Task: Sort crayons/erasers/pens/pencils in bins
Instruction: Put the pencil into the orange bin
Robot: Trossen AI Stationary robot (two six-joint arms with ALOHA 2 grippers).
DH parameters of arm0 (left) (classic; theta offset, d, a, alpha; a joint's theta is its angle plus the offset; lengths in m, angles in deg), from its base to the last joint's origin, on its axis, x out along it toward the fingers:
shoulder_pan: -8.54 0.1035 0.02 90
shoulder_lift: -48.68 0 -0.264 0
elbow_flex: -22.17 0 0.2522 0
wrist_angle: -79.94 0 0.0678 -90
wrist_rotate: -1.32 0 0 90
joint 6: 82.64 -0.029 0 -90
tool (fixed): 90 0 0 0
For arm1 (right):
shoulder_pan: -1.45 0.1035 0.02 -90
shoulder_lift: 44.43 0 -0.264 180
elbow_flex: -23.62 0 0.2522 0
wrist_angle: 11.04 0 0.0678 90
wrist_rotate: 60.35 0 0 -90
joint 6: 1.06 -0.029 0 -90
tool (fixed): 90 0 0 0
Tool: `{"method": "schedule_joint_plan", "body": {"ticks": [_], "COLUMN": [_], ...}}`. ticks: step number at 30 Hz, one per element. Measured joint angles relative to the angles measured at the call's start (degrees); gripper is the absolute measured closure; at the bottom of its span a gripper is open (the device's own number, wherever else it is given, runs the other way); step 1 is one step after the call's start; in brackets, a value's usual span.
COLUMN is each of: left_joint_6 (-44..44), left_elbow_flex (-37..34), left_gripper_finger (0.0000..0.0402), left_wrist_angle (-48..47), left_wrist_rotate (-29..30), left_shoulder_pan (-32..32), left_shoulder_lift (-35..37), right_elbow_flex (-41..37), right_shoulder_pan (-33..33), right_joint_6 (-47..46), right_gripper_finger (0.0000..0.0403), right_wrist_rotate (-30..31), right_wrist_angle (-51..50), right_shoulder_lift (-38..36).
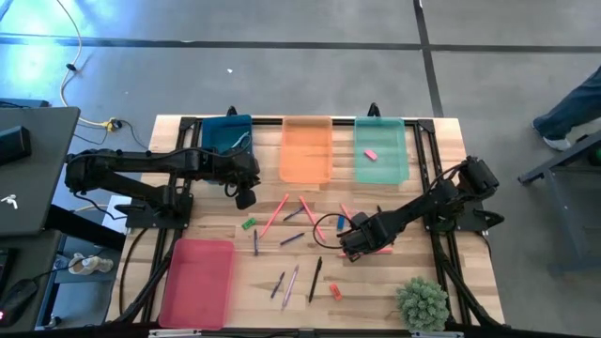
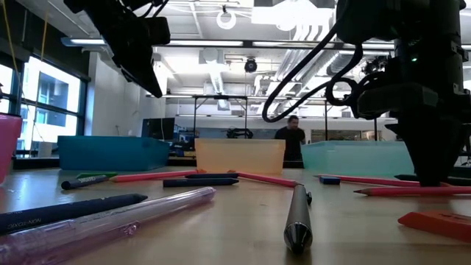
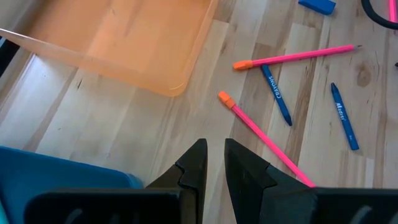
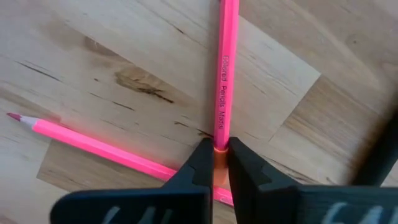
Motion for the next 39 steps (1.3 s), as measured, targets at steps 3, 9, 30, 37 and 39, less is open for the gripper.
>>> {"method": "schedule_joint_plan", "body": {"ticks": [3, 9, 30, 37, 39], "left_joint_6": [-0.1, 0.0, -1.0, -1.0, -1.0], "left_elbow_flex": [0.0, 0.0, 0.0, 0.0, 0.0], "left_gripper_finger": [0.0355, 0.0355, 0.0355, 0.0355, 0.0355], "left_wrist_angle": [0.0, -0.1, -0.4, -0.9, -0.9], "left_wrist_rotate": [0.0, 0.0, 0.1, 0.1, 0.1], "left_shoulder_pan": [0.0, 0.0, 0.0, 0.0, 0.0], "left_shoulder_lift": [0.0, 0.0, 0.0, 0.0, 0.0], "right_elbow_flex": [0.0, -0.5, -0.3, -0.2, -0.2], "right_shoulder_pan": [0.0, 0.1, -13.8, -24.9, -27.9], "right_joint_6": [-0.2, -0.4, 29.4, 50.4, 54.7], "right_gripper_finger": [0.0396, 0.0397, 0.0398, 0.0398, 0.0398], "right_wrist_rotate": [0.2, 3.4, 22.8, 17.3, 16.7], "right_wrist_angle": [-0.2, -0.5, 17.2, 32.5, 36.2], "right_shoulder_lift": [0.0, -2.8, -22.3, -22.8, -22.8]}}
